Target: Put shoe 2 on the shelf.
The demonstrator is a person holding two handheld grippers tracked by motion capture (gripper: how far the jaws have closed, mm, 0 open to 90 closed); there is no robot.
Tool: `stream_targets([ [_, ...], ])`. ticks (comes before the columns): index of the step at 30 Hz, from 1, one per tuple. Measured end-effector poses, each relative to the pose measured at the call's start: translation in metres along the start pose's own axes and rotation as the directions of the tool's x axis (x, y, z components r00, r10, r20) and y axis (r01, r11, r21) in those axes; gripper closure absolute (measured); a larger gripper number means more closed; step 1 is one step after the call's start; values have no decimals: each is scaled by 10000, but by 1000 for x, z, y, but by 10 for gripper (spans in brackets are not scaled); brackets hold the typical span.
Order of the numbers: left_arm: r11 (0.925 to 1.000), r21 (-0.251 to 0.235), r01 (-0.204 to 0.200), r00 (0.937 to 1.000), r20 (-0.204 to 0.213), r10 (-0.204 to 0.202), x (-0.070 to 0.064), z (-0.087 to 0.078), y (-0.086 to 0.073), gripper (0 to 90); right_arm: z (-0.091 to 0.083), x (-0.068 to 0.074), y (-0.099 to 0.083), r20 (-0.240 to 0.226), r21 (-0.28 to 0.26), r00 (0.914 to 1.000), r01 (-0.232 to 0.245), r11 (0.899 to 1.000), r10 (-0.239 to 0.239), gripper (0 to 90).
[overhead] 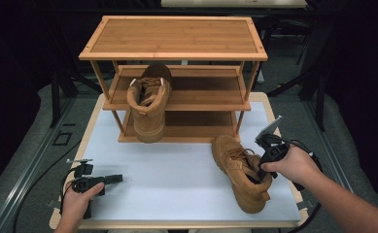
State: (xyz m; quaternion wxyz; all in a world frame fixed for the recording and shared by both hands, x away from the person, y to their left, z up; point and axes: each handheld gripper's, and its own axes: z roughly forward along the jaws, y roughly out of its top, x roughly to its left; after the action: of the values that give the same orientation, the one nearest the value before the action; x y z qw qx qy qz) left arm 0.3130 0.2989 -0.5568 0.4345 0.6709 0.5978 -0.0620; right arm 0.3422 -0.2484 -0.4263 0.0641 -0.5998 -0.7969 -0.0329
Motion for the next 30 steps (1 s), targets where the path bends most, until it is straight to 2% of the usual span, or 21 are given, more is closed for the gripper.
stream_targets([
  [2, 10000, -9, 10, 10000, 1, -10, 0, 0, 0, 591, 0, 1, -1, -98, -47, 10000, -6, 10000, 6, 760],
  [3, 10000, 3, 37, 10000, -24, -37, 0, 0, 0, 591, -1, 3, -2, 116, -88, 9999, 35, 10000, -34, 763],
  [4, 10000, -28, 55, 10000, 6, -54, 0, 0, 0, 591, -1, 2, -2, -187, -66, 9997, 184, 9998, -185, 766],
  [7, 9999, -35, 110, 9999, -9, -110, 0, 0, 0, 590, 0, 0, -5, -583, -219, 9982, 93, 9997, -106, 770],
  [8, 9999, -35, 110, 9999, -9, -110, 0, 0, 0, 590, 0, 0, -5, -583, -219, 9982, 93, 9997, -106, 770],
  [9, 9999, -108, 119, 9999, -4, -119, 1, -1, 0, 591, 2, -3, -8, -1187, -207, 9925, -315, 9993, 288, 772],
  [10, 9999, -108, 119, 9999, -4, -119, 1, -1, 0, 591, 2, -3, -8, -1187, -207, 9925, -315, 9993, 288, 772],
  [11, 9997, -121, 192, 9998, -16, -192, 1, -2, 1, 591, 5, -5, -10, -1765, -334, 9831, -551, 9979, 484, 772],
  [12, 9997, -121, 192, 9998, -16, -192, 1, -2, 1, 591, 5, -5, -10, -1765, -334, 9831, -551, 9979, 484, 772],
  [13, 9997, -139, 189, 9998, -17, -189, 2, -2, 0, 591, 4, -4, -11, -2182, -411, 9739, -727, 9965, 620, 772],
  [16, 9997, -139, 196, 9998, -23, -196, 2, -2, 0, 591, 4, -5, -13, -3017, -680, 9483, -1241, 9899, 982, 773],
  [17, 9996, -202, 219, 9998, -18, -219, 1, -2, 0, 591, 3, -7, -14, -3306, -550, 9369, -1392, 9887, 1135, 773],
  [18, 9996, -202, 219, 9998, -18, -219, 1, -2, 0, 592, 3, -7, -14, -3306, -550, 9369, -1392, 9887, 1135, 773],
  [19, 9996, -215, 206, 9998, -10, -206, 1, -2, 0, 592, 4, -10, -16, -3731, -611, 9191, -1608, 9851, 1269, 774],
  [20, 9996, -215, 206, 9998, -10, -206, 1, -2, 0, 592, 4, -10, -16, -3731, -611, 9191, -1608, 9851, 1269, 774],
  [21, 9996, -190, 201, 9998, -12, -201, 2, -2, 1, 591, 2, -12, -17, -4021, -498, 9043, -1777, 9828, 1431, 775],
  [25, 9996, -196, 206, 9998, -10, -207, 2, -2, 0, 592, -4, -17, -18, -4665, -543, 8661, -2305, 9716, 1794, 776],
  [26, 9996, -196, 206, 9998, -10, -207, 2, -2, 0, 592, -4, -17, -18, -4665, -543, 8661, -2305, 9716, 1794, 776],
  [28, 9997, -188, 150, 9999, -47, -151, 2, -3, 1, 592, -8, -19, -19, -5005, -485, 8436, -2515, 9666, 1944, 777],
  [29, 9997, -192, 155, 9999, -43, -156, 2, -3, 1, 592, -11, -20, -20, -5349, -450, 8186, -2752, 9603, 2095, 778],
  [30, 9996, -221, 164, 9999, -17, -165, 2, -2, 1, 592, -11, -20, -20, -5349, -450, 8186, -2752, 9603, 2095, 778],
])
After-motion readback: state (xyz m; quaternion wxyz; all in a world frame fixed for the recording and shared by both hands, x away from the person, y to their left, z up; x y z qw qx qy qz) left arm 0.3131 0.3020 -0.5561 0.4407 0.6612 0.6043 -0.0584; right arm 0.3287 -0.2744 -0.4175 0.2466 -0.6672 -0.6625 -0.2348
